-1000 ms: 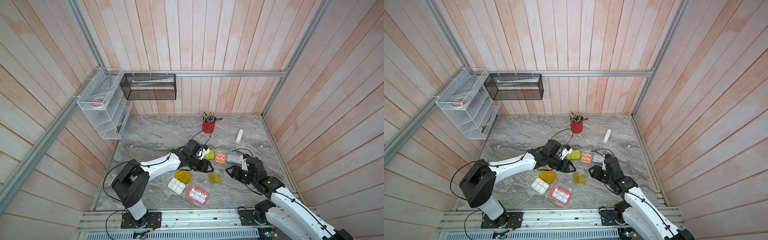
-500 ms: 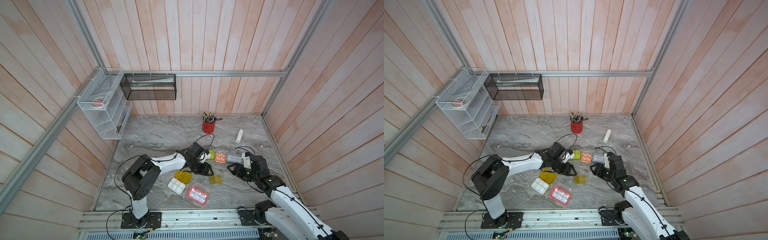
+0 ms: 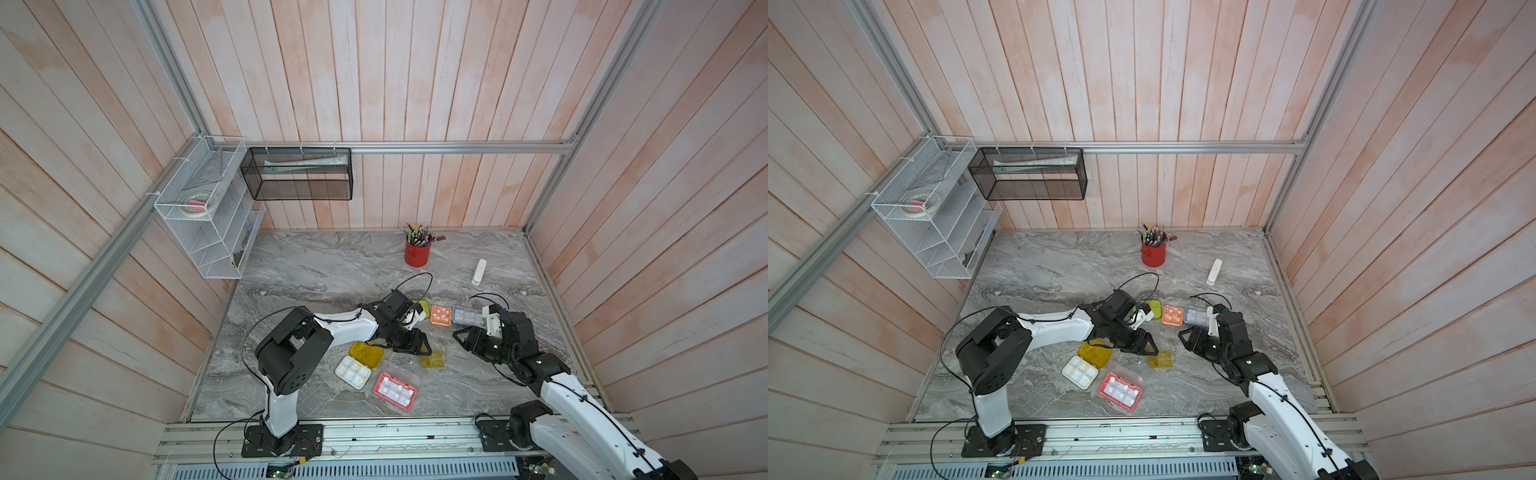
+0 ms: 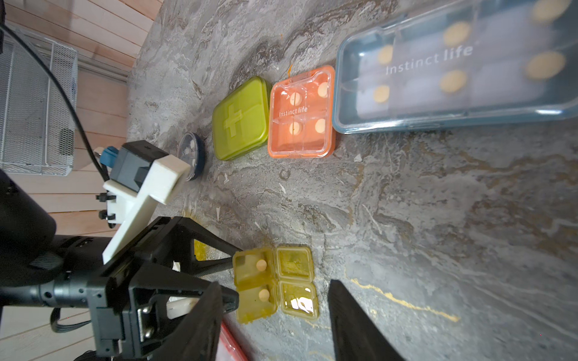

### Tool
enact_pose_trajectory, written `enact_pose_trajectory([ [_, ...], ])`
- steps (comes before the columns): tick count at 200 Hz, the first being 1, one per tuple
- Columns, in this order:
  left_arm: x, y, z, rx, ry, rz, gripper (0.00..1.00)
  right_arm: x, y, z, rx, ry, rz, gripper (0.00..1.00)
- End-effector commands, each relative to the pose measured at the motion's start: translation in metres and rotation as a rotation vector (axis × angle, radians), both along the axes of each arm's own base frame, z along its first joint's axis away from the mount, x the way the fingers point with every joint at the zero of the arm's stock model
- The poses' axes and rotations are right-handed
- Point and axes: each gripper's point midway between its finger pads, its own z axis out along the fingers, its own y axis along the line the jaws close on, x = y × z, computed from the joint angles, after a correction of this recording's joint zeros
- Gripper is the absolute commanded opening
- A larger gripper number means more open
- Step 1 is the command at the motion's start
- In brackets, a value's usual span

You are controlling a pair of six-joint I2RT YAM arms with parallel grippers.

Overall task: Close pillboxes
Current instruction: Pick up the pillbox at the center of the board.

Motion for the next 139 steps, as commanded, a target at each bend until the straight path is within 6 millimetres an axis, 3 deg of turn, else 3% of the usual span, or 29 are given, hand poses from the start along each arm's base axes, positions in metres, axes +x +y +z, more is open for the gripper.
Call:
enact_pose_trajectory([
  [1,0.001,-0.008,0.001,-0.028,-0.006,-0.006,0.6,0.0,0.001,-0.002,0.015,0.005,0.001,0.56],
  [139,0.001,-0.007,-0.018,-0.008,0.006,0.003,0.58,0.0,0.0,-0.003,0.005,0.01,-0.005,0.56],
])
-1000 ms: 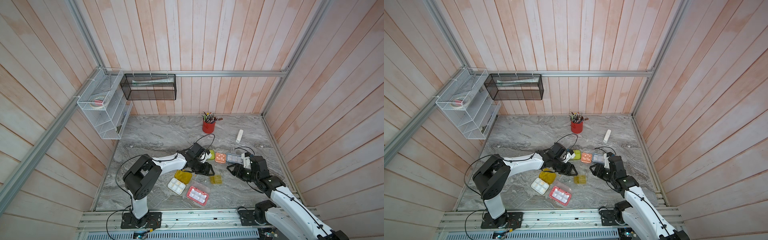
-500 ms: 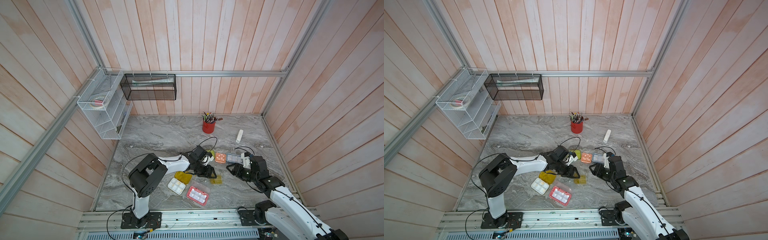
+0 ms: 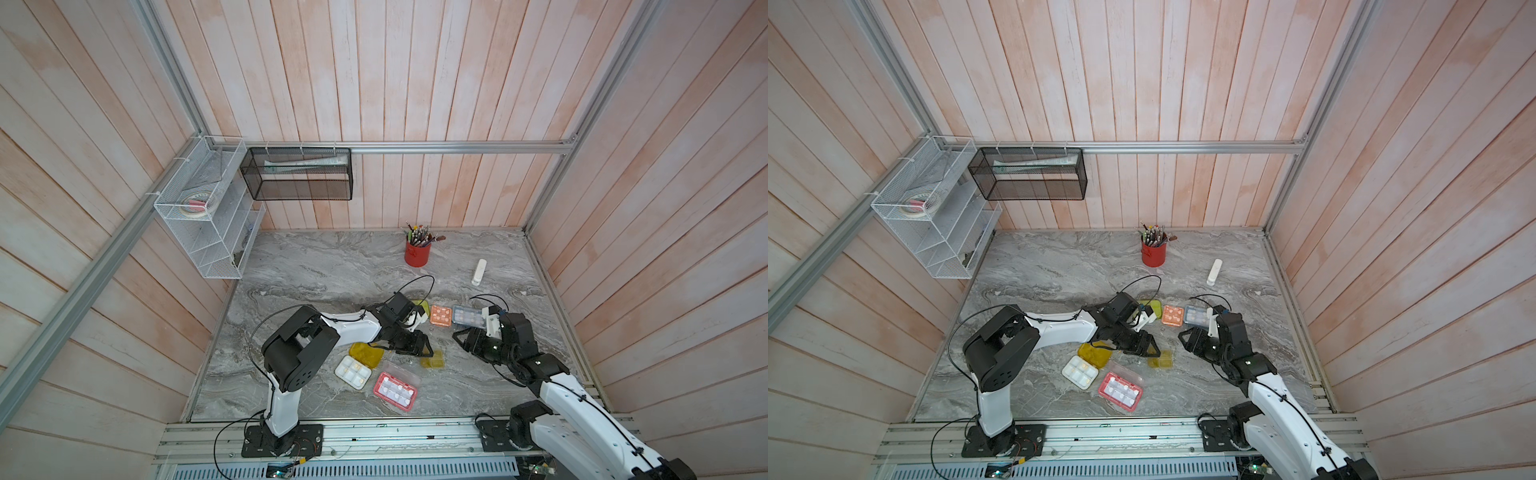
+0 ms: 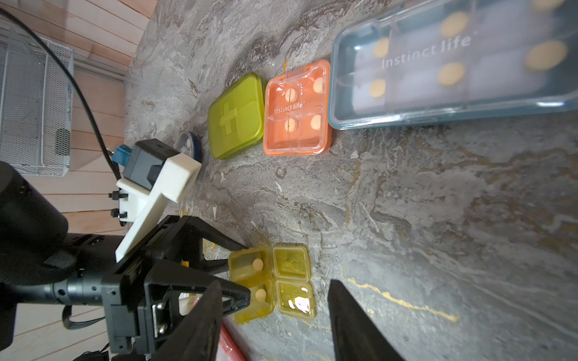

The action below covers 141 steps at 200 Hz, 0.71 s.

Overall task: Close pillboxes
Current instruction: Pick up the pillbox at the center of the board.

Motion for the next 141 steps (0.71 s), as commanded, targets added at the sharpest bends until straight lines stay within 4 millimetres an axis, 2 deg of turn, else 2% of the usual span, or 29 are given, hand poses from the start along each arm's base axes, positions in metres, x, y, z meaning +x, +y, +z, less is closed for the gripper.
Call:
enact_pose_trajectory([
  [1,-0.001,0.0,-0.01,0.006,0.006,0.002,0.58,0.001,0.0,0.002,0.006,0.0,-0.002,0.56],
  [37,-0.001,0.002,-0.017,0.022,0.008,0.003,0.57,0.0,-0.001,-0.001,0.001,0.003,-0.005,0.56],
  [141,-0.001,0.006,-0.021,0.039,0.005,0.016,0.55,-0.001,-0.003,-0.004,-0.011,0.001,-0.01,0.56],
])
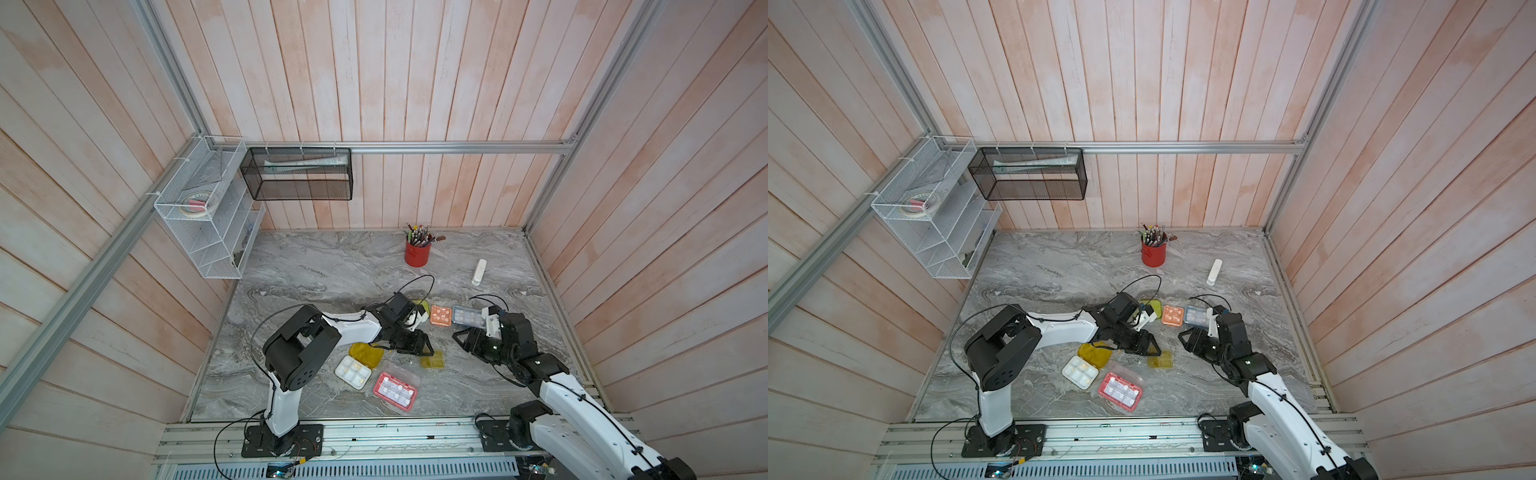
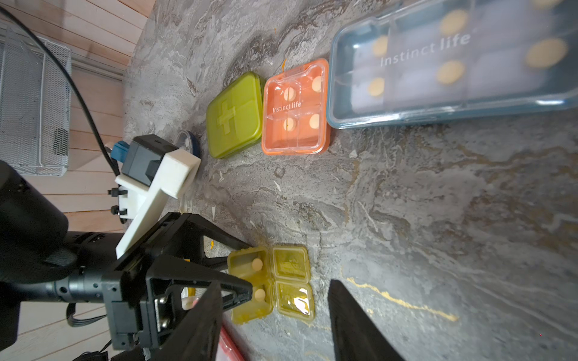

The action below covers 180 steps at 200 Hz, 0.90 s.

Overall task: Close pillboxes
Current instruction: Pick up the pillbox at the center of the board.

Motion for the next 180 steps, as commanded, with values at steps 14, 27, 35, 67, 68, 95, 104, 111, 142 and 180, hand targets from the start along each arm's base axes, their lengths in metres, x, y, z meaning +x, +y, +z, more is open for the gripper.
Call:
enact_pose_trajectory([
  [14,-0.0047,0.0094,-0.0189,0.05,0.015,0.012,0.55,-0.0006,-0.0035,-0.0032,-0.012,-0.001,-0.01,0.56],
  [27,-0.0049,0.0094,-0.0187,0.047,0.016,0.013,0.55,-0.0004,-0.0034,-0.0029,-0.014,-0.003,-0.009,0.56],
  [35,-0.0055,0.0095,-0.0194,0.047,0.02,0.014,0.54,-0.0006,-0.0032,-0.0028,-0.013,-0.003,-0.008,0.56],
  [67,-0.0087,0.0097,-0.0205,0.034,0.038,0.02,0.51,-0.002,-0.0037,-0.004,-0.016,-0.002,-0.006,0.56],
  [68,-0.0089,0.01,-0.0208,0.034,0.038,0.02,0.51,-0.002,-0.0037,-0.0041,-0.016,-0.001,-0.006,0.56],
  [95,-0.0097,0.0108,-0.0214,0.031,0.04,0.024,0.51,-0.0026,-0.0054,-0.0053,-0.023,-0.001,-0.012,0.56],
  [104,-0.0099,0.0107,-0.0211,0.03,0.04,0.023,0.49,-0.0026,-0.0052,-0.0055,-0.024,-0.001,-0.01,0.56],
  [111,-0.0102,0.011,-0.0216,0.031,0.041,0.023,0.49,-0.0021,-0.0053,-0.0048,-0.023,-0.002,-0.011,0.56],
  [142,-0.0105,0.0114,-0.0211,0.028,0.038,0.024,0.48,-0.0016,-0.0048,-0.0036,-0.023,-0.004,-0.009,0.56],
  [180,-0.0121,0.0134,-0.0232,0.028,0.041,0.029,0.48,-0.0016,-0.0056,-0.0038,-0.026,-0.004,-0.013,0.56],
])
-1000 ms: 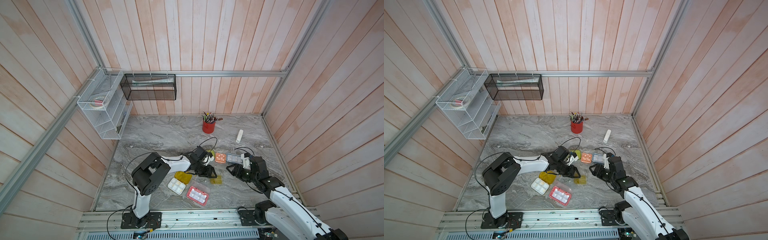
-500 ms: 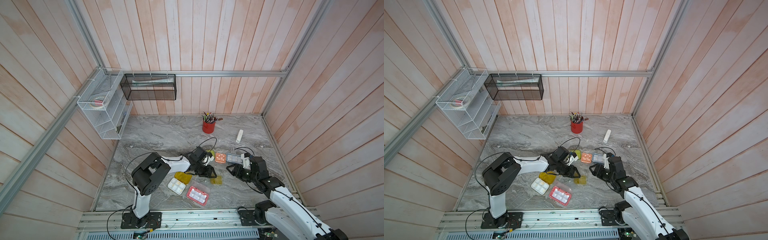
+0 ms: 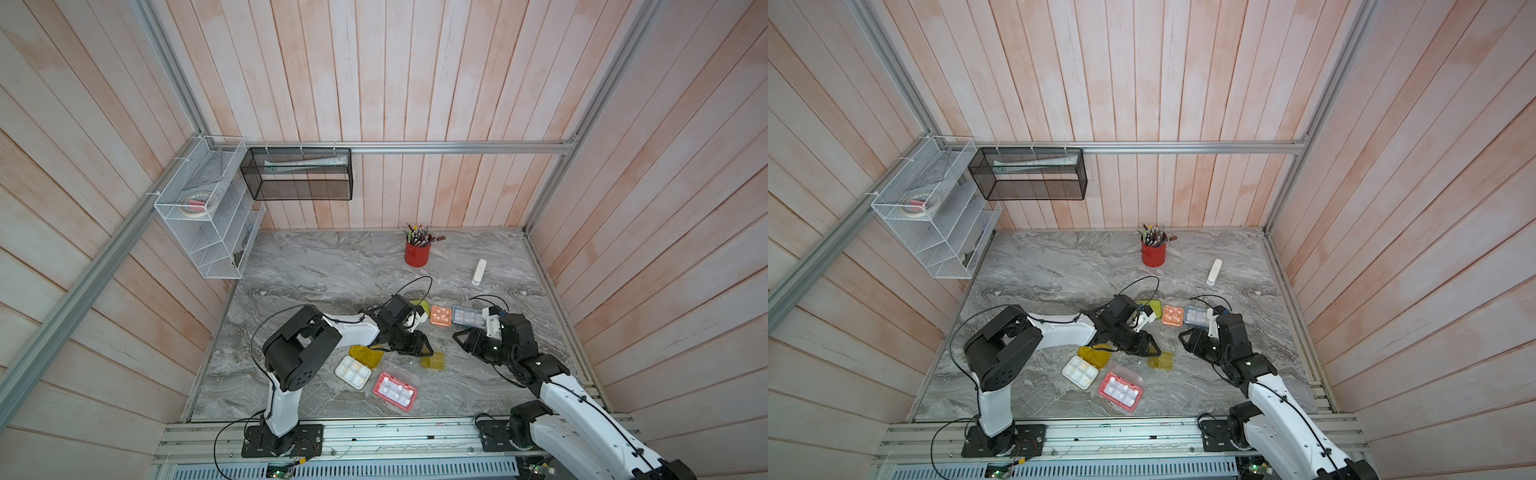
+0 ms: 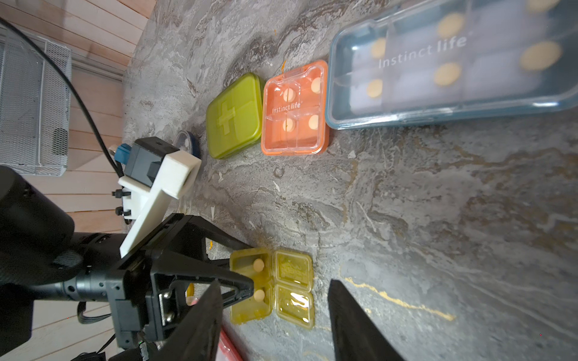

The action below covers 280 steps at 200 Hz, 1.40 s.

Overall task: Close pillboxes
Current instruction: Pick up the pillbox at the center of the board.

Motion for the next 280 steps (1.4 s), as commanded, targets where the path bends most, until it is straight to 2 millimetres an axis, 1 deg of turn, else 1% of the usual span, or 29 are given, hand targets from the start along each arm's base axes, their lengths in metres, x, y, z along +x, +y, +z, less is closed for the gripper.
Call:
enact_pose_trajectory([
  [1,-0.011,0.015,-0.02,0.069,0.045,0.013,0.48,-0.001,-0.005,-0.004,-0.021,0.003,-0.013,0.56],
  [28,-0.012,0.016,-0.021,0.067,0.047,0.017,0.48,-0.002,-0.005,-0.006,-0.026,0.009,-0.012,0.56],
  [40,-0.012,0.016,-0.021,0.064,0.049,0.021,0.46,-0.003,-0.005,-0.008,-0.027,0.013,-0.012,0.56],
  [65,-0.013,0.017,-0.021,0.046,0.057,0.032,0.45,-0.005,-0.006,-0.012,-0.03,0.022,-0.011,0.56],
  [74,-0.013,0.018,-0.02,0.04,0.059,0.037,0.43,-0.006,-0.006,-0.014,-0.03,0.026,-0.011,0.56],
  [99,-0.012,0.018,-0.021,0.036,0.064,0.044,0.43,-0.009,-0.007,-0.019,-0.031,0.037,-0.009,0.56],
  [154,-0.011,0.019,-0.017,0.025,0.056,0.054,0.42,-0.012,-0.006,-0.024,-0.03,0.047,-0.003,0.56],
  [175,-0.011,0.018,-0.013,-0.002,0.061,0.063,0.42,-0.013,-0.005,-0.026,-0.026,0.053,0.002,0.56],
  [204,-0.009,0.02,-0.009,-0.045,0.078,0.084,0.42,-0.017,0.0,-0.028,0.002,0.064,0.03,0.56],
  [251,-0.008,0.02,-0.005,-0.099,0.103,0.102,0.41,-0.029,0.015,-0.044,0.08,0.116,0.105,0.56],
  [280,-0.007,0.019,-0.002,-0.12,0.107,0.108,0.41,-0.036,0.025,-0.045,0.147,0.12,0.148,0.56],
])
